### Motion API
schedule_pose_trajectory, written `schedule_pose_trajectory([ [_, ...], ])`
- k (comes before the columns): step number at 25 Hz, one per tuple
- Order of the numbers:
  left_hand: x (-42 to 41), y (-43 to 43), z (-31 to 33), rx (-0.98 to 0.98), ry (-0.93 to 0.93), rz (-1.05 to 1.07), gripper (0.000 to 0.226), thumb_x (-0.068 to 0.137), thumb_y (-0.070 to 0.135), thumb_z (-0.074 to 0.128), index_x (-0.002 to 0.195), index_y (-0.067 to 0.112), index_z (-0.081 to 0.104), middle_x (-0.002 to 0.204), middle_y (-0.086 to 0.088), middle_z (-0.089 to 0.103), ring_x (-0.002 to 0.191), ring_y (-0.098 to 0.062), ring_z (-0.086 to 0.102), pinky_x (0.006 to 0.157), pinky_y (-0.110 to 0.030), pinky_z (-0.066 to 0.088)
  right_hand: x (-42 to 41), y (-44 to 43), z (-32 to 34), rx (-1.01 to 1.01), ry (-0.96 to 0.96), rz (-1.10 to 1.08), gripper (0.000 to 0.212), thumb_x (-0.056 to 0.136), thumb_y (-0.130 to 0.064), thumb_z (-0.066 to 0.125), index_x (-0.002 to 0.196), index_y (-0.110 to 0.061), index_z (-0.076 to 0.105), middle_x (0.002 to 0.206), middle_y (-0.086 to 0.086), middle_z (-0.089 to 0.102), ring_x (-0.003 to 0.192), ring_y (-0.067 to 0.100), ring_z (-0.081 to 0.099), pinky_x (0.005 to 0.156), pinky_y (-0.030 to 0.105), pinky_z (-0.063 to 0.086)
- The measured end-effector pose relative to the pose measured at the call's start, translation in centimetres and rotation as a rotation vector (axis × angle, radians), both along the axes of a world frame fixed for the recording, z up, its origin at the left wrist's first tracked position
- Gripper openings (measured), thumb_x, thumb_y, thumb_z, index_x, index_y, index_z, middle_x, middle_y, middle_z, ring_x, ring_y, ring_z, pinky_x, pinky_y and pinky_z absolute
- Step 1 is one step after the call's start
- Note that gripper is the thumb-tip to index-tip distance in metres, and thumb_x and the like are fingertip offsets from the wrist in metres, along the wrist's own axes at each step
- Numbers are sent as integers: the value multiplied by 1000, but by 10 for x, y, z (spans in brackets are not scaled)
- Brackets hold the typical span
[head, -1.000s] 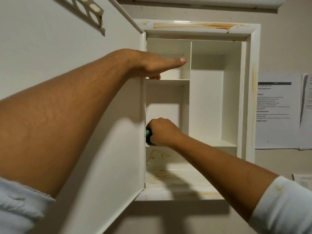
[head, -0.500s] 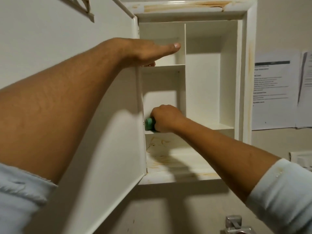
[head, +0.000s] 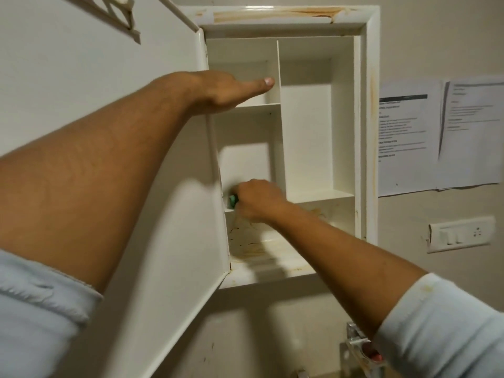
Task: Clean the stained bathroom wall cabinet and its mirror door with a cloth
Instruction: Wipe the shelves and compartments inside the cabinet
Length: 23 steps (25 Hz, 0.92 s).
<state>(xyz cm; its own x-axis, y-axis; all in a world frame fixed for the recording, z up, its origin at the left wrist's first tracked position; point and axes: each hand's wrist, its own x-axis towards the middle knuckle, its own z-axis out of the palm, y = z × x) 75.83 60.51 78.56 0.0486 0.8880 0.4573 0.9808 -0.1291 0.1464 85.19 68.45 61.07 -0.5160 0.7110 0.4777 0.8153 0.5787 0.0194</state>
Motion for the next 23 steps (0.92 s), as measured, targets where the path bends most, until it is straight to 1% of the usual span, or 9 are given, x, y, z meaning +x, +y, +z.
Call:
schedule_pose_trajectory([
  [2,-1,1,1,3,6,-1,124,67,103,17,158,21,36,162,-7,39,150,-32,33,122,-55,24,-4,-1,-12,-111,152,114,31,90,-13,48,113,-18,69,103,5,71,96,30,64,75,36,48],
  [4,-3,3,2,26,9,3,120,71,101,18,156,19,39,161,-8,39,149,-33,35,122,-55,25,7,-3,-12,-134,163,174,39,91,-10,48,120,-22,70,112,5,72,101,28,64,83,38,51],
  [6,0,3,1,26,15,9,118,73,100,17,156,19,39,163,-8,37,149,-34,33,121,-56,24,24,3,1,-52,-12,114,37,92,-9,52,122,-23,69,107,4,71,97,26,64,79,38,53],
  [9,8,-2,-4,28,12,-7,105,83,92,19,158,20,36,165,-9,32,151,-34,30,122,-56,23,34,10,20,175,-363,-138,24,95,-5,55,113,-15,68,93,3,63,84,26,63,69,36,51],
  [12,-2,3,-8,-21,8,-40,96,91,85,21,159,18,33,165,-8,32,152,-32,28,123,-52,21,4,19,20,341,-635,-285,16,99,-16,60,115,-14,66,110,8,69,105,31,63,98,45,43],
  [14,1,5,-7,3,13,-30,93,92,82,22,159,18,33,165,-7,32,152,-32,28,123,-51,20,1,24,25,390,-687,-345,18,99,-21,62,116,-15,65,114,7,70,110,32,63,103,47,38],
  [17,5,-1,-2,17,2,-37,93,92,83,20,161,21,28,165,-7,31,153,-33,27,123,-53,18,2,29,36,401,-666,-414,18,97,-19,64,115,-15,65,107,6,69,102,30,64,94,44,42],
  [20,6,-7,-8,-5,10,-45,91,93,82,19,161,22,25,166,-8,29,153,-32,25,124,-53,17,0,17,31,256,-631,-374,12,98,-10,57,108,-11,63,82,3,52,84,27,57,75,37,44],
  [23,5,-11,-10,-17,2,-47,92,93,82,23,161,20,27,168,-8,24,154,-31,23,124,-51,18,4,1,36,152,-569,-316,6,97,-7,53,97,-11,57,76,2,46,74,21,54,65,34,43],
])
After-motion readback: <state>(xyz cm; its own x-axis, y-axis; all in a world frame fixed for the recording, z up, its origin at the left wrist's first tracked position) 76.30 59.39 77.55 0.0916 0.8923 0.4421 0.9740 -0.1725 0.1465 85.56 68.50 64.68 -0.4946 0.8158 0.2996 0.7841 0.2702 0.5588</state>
